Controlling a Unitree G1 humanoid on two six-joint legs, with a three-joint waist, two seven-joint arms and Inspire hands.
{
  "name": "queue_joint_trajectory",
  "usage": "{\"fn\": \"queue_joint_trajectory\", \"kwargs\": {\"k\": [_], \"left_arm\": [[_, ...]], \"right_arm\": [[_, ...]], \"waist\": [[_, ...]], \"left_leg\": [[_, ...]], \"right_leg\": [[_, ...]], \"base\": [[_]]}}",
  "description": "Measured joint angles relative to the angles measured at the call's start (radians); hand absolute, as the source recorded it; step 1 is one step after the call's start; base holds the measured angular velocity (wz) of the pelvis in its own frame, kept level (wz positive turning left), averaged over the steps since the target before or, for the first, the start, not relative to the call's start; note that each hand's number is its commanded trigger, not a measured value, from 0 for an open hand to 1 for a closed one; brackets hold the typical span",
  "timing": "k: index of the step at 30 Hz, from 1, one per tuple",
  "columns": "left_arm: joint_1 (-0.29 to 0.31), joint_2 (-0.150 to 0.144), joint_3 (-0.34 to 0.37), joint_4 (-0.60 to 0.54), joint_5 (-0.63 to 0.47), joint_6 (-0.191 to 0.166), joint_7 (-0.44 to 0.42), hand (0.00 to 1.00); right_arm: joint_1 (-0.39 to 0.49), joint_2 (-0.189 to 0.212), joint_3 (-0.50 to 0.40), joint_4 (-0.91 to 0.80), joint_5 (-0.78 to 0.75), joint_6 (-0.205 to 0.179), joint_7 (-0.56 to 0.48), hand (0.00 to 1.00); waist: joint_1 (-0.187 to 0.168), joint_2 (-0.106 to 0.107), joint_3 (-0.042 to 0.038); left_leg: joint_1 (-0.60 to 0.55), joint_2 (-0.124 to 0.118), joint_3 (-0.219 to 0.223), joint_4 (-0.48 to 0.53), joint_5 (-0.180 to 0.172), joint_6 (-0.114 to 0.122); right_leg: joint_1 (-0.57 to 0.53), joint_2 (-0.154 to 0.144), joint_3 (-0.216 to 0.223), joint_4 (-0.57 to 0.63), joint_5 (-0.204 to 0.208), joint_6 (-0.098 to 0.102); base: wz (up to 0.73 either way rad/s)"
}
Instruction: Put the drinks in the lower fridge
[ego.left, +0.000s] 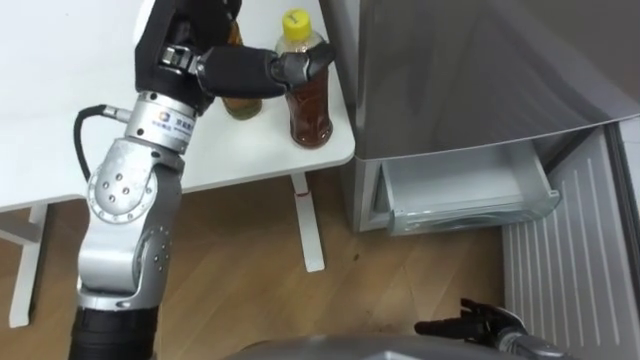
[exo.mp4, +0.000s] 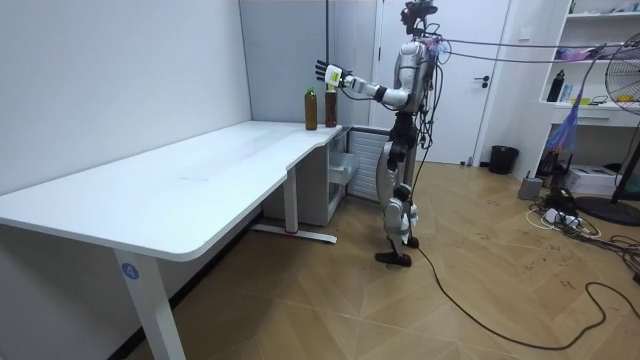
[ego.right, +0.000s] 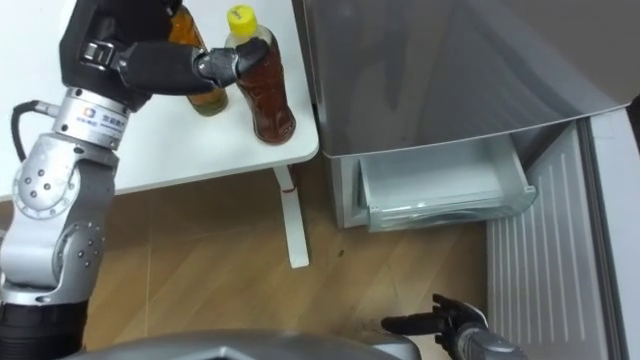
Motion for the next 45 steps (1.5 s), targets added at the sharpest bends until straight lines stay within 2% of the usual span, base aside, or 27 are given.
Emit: {"fn": "queue_joint_trajectory", "kwargs": {"k": [6,13,23,27,28,31,39,45], "left_arm": [[0.001,0.0,-0.005,0.023,-0.002,0.01,-0.005,0.0],[0.001,0.0,-0.015,0.079,-0.007,0.009,-0.02,0.0],[0.001,0.009,-0.04,0.138,-0.034,0.009,-0.037,0.0],[0.002,0.009,-0.043,0.158,-0.032,0.007,-0.038,0.0],[0.003,0.009,-0.046,0.181,-0.032,0.008,-0.038,0.0],[0.005,0.009,-0.05,0.229,-0.032,0.011,-0.038,0.0],[0.012,0.013,-0.05,0.232,-0.032,0.012,-0.039,0.0],[0.012,0.013,-0.05,0.232,-0.031,0.011,-0.037,0.0]], "right_arm": [[0.0,0.0,0.002,-0.004,-0.001,0.006,0.001,0.0],[0.0,0.0,0.002,-0.01,-0.031,0.005,0.0,0.0],[0.0,0.0,0.002,-0.012,-0.031,0.004,0.0,0.0],[0.0,0.0,0.002,-0.012,-0.031,0.004,-0.001,0.0],[0.0,0.0,0.004,-0.012,-0.031,0.004,-0.002,0.0],[-0.001,-0.001,0.01,-0.012,-0.031,0.002,-0.006,0.0],[-0.004,-0.001,0.011,-0.014,-0.031,0.002,-0.011,0.0],[-0.003,-0.001,0.012,-0.014,-0.032,-0.003,-0.024,0.0]], "waist": [[0.0,-0.002,-0.0076],[0.001,-0.01,-0.0085],[0.001,-0.01,-0.0079],[0.002,-0.006,-0.0091],[0.002,0.001,-0.0121],[0.002,0.004,-0.0096],[0.001,0.002,-0.0044],[0.001,0.006,-0.0063]], "left_leg": [[-0.003,0.0,0.002,0.001,0.001,0.001],[-0.006,0.0,0.003,0.004,0.002,0.001],[-0.012,0.001,0.003,0.004,0.002,0.001],[-0.009,0.001,0.003,0.003,0.002,0.001],[-0.01,0.001,0.004,0.003,0.002,0.001],[-0.008,0.001,0.004,0.003,0.002,0.001],[-0.012,0.003,0.003,-0.001,0.002,0.001],[-0.004,0.002,0.003,-0.003,0.002,0.001]], "right_leg": [[-0.002,-0.001,0.0,0.003,0.0,0.0],[0.0,-0.001,-0.001,0.004,0.0,0.0],[-0.006,-0.001,0.001,0.003,0.0,0.0],[-0.006,0.0,0.002,0.002,0.0,0.0],[-0.005,0.0,0.001,0.001,0.0,0.0],[-0.006,0.0,0.001,0.001,0.0,0.0],[-0.008,0.0,0.0,0.001,0.0,0.0],[-0.007,0.001,0.001,0.0,0.0,0.0]], "base": [[0.0],[0.0],[0.0],[0.0],[0.0],[0.0],[0.0],[0.0]]}}
